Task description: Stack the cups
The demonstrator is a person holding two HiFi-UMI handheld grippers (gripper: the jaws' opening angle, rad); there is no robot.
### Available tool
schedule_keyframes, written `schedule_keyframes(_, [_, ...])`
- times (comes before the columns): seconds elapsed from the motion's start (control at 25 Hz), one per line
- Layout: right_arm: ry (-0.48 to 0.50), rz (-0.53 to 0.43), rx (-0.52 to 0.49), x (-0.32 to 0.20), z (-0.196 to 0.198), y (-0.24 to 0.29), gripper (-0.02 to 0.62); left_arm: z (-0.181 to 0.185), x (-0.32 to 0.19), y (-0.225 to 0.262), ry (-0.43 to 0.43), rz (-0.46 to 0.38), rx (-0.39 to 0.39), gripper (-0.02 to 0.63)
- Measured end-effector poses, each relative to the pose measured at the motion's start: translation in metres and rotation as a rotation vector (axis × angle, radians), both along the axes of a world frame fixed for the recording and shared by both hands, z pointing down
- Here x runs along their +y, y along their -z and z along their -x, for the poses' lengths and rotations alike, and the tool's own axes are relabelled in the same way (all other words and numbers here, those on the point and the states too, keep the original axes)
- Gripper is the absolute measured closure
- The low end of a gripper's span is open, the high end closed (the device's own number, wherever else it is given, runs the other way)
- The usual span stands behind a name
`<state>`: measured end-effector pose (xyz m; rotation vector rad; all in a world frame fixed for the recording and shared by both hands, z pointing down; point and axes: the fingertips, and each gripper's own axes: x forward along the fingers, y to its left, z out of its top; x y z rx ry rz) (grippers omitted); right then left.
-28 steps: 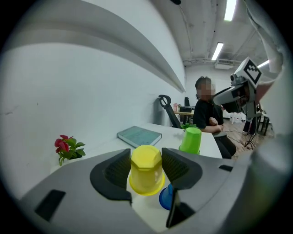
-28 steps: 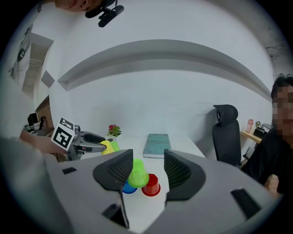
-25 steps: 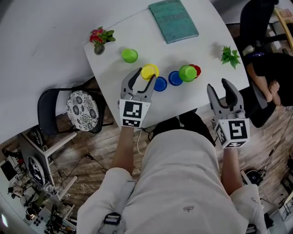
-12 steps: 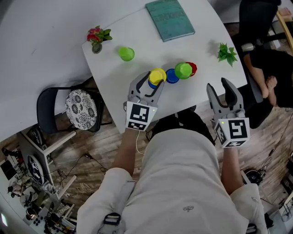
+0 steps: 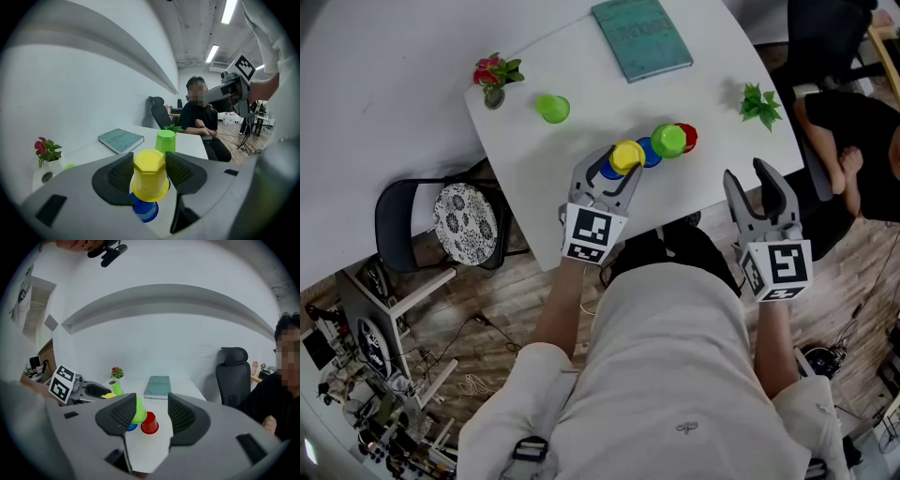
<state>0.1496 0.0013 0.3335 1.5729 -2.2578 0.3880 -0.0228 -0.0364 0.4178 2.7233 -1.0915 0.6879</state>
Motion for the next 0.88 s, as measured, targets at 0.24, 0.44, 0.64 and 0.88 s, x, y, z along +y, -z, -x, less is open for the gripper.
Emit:
schedule_keyframes(0.24, [0.005,0.001,0.001,0.002,-0.002,0.0,0.38,-0.005,0.004,0.001,-0.018,-0.002,0.036,0.354])
schedule_keyframes(0.44, [0.01,-0.003,-0.002,-0.002,0.0,0.001,0.38,0.004,0.001,0.016,0.014,-0.019,0.076,0.336])
schedule_keyframes(0.64, [0.021,-0.019,-0.004,-0.009,0.008,0.004,0.38,0.019,-0.006,0.042,0.043,-0.032,0.122,0.337])
schedule_keyframes(0.88, [0.039,-0.023,0.011,-0.018,0.021,0.008,0.38,0.048,-0.03,0.06,0.106,-0.091,0.124,0.337])
